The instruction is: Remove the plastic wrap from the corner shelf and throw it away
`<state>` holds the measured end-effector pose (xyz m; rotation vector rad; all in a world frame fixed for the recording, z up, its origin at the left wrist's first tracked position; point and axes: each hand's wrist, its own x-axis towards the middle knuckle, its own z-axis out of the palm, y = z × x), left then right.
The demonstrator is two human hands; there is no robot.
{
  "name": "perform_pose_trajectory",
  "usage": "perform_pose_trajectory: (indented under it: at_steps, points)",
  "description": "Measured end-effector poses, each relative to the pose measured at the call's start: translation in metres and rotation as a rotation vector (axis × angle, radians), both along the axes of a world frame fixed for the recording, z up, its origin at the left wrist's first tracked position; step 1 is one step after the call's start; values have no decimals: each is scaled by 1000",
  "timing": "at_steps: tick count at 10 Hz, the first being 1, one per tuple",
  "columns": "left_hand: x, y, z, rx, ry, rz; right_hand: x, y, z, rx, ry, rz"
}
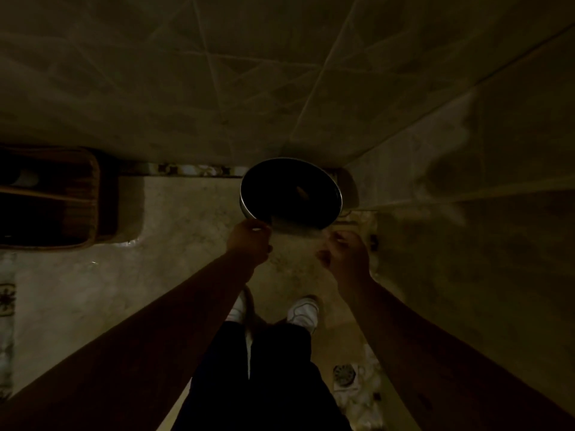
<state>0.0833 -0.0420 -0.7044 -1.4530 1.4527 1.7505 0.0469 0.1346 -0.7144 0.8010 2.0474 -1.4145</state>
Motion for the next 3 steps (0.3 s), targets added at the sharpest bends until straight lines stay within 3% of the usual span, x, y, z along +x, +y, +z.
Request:
perform_pose_trajectory:
  at_steps: [1, 2, 3]
  points:
    - [7, -3, 19, -167, 5, -408, 6, 8, 18, 105, 32, 89]
    - [19, -4, 64, -327, 134, -814, 14, 14, 60, 150, 133, 299]
    - [30, -8, 105, -500, 206, -970, 29, 19, 109, 200, 169, 575]
